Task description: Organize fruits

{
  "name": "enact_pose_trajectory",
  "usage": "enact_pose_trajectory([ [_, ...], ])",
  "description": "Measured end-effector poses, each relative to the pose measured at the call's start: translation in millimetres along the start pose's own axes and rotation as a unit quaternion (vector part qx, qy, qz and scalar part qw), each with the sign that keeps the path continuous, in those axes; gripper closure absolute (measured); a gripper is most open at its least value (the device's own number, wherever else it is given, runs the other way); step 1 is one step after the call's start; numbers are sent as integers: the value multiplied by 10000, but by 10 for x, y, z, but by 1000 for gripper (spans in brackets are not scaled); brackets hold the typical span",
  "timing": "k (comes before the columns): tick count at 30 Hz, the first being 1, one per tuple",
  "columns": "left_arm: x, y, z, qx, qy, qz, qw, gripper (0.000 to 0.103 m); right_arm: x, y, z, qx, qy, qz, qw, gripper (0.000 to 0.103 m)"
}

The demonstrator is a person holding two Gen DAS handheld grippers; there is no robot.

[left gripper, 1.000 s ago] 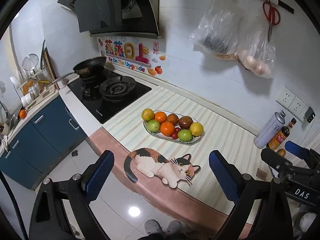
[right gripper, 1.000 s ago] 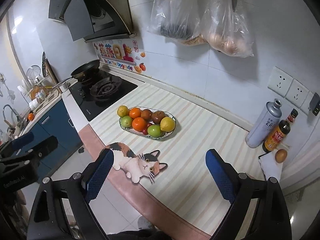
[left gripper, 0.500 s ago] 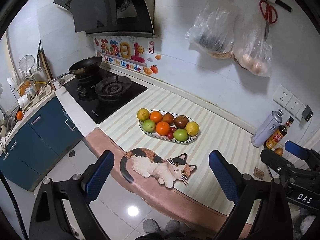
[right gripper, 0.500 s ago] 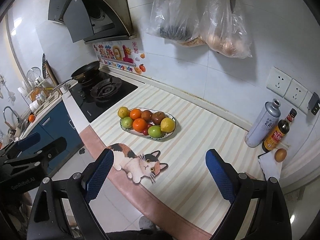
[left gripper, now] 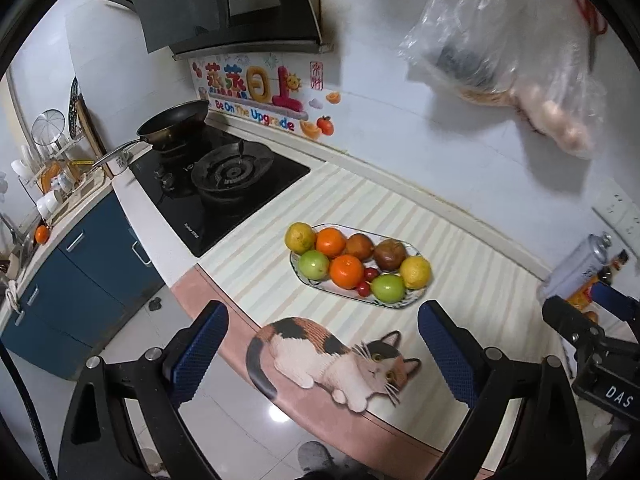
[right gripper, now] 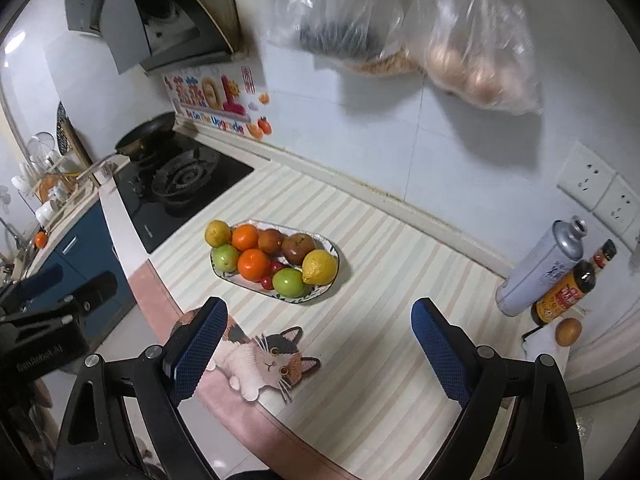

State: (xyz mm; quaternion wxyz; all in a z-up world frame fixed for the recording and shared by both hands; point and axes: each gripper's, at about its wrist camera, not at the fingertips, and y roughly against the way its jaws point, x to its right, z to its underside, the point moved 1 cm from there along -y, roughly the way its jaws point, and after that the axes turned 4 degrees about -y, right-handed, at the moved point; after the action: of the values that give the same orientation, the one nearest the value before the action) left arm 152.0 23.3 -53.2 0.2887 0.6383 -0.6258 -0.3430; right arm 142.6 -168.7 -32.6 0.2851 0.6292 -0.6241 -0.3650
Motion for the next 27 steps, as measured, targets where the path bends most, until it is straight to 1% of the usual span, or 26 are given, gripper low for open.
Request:
enact_pose_trajectory([
  [6,-27,-270,-97,-124,6,-75,9999,6,21,-336,-54,-224,-57,14,9997,8],
  [8,-37,-338,-112,-217,50,-17,9998,6,25,-406,-57,-289,-52,34,9996,8],
  [15,-25,-390,-119,-272,69,27,9996,6,-16,-438,-75,-313,16,18,9995,7],
  [17,-21,-395,-121,-268,55,24,9996,6,-18,-414,-60,-298,-6,-12,9996,3],
  [21,-33,-398,-118,-233,25,-11,9997,6,-27,-392,-47,-255,-3,5,9997,3],
  [24,-62,-382,-119,-166,26,-3,9999,1,-40,-397,-35,-273,19,15,9996,3],
  [27,-72,-352,-112,-140,17,-36,9999,1,-40,-416,-22,-297,16,18,9996,3],
])
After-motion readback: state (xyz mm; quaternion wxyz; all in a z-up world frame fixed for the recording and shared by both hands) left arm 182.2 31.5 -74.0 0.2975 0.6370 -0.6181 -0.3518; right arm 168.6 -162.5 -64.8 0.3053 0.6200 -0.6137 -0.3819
